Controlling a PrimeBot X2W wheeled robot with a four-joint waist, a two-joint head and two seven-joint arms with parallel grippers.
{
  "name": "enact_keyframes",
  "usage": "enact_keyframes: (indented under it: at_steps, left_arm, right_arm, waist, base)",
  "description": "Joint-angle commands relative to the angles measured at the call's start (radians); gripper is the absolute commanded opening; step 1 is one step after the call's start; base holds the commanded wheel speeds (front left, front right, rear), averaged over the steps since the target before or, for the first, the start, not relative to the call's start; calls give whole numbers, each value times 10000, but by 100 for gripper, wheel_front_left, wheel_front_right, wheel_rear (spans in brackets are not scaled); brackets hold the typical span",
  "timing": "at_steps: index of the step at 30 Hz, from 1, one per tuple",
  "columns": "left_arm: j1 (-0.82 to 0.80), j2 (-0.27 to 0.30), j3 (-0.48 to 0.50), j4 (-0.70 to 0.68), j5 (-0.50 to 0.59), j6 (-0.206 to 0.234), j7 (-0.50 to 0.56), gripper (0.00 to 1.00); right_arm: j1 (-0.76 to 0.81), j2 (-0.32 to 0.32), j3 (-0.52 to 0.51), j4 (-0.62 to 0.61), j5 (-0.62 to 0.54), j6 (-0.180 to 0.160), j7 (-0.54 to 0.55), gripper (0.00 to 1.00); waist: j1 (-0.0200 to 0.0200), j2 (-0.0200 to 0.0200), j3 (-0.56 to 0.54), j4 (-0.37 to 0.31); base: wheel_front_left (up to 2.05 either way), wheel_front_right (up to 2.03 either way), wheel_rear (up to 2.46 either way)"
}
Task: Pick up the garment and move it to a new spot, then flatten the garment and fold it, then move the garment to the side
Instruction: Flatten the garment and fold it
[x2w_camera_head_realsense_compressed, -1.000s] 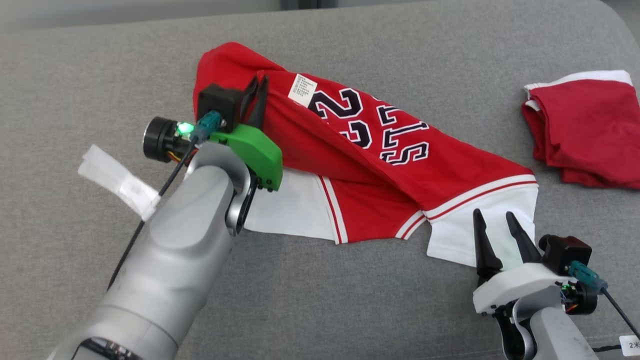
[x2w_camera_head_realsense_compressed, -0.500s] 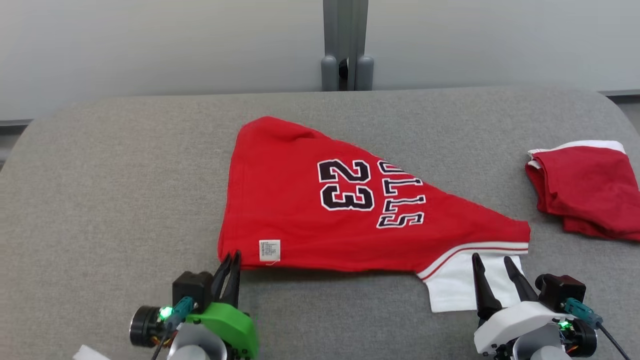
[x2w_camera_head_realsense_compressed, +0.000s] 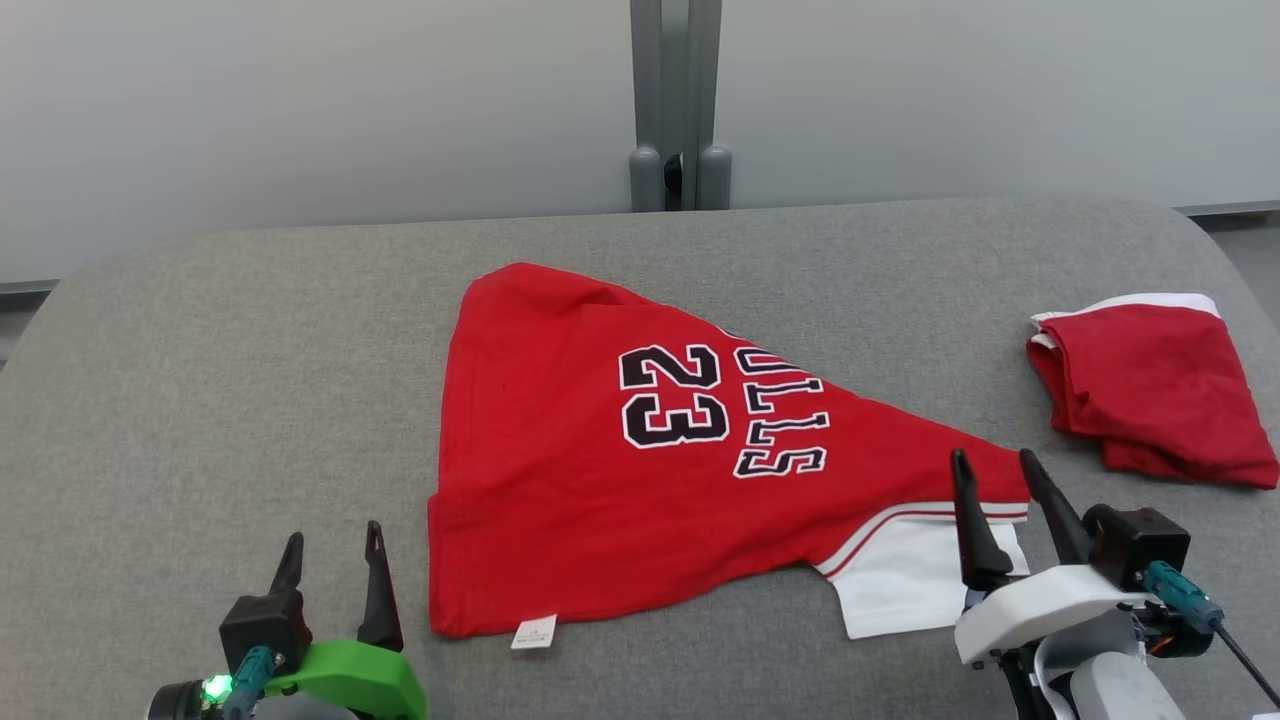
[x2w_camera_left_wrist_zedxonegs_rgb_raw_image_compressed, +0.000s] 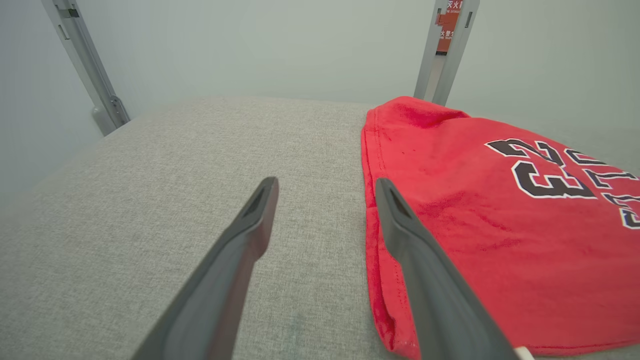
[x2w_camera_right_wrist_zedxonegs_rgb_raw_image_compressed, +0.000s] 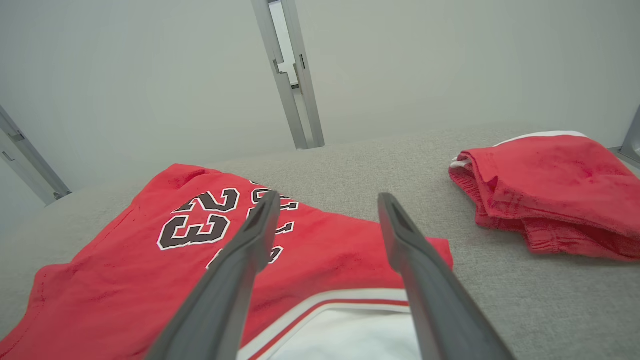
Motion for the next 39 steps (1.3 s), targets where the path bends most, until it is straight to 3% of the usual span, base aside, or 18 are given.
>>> enact_keyframes:
  at_steps: [1, 9, 18, 28, 39]
  left_arm:
    - [229, -29, 184, -98, 172, 18, 2, 100]
    - [682, -246, 937, -354, 846, -258, 2, 100]
    - [898, -408, 1141, -251, 939, -744, 2, 100]
    - [420, -428, 268, 1252, -361, -1454, 2, 100]
    - [-131, -425, -249, 2722, -1577, -1209, 3, 100]
  right_arm:
    - [-33, -32, -136, -104, 3, -17, -24, 100]
    - [223, -24, 78, -503, -957, -17, -24, 100]
    - [440, -28, 18, -316, -824, -17, -24, 100]
    - [501, -27, 153, 72, -775, -17, -24, 100]
    - [329, -27, 70, 403, -992, -17, -24, 100]
  waist:
    - [0, 0, 29, -133]
    - [0, 0, 1, -349]
    - [0, 0, 55, -337]
    - [0, 0, 311, -534]
    - [0, 0, 728, -985]
  base:
    - [0, 0, 0]
    - [0, 0, 0]
    - [0, 0, 0]
    - [0, 0, 0]
    - [0, 0, 0]
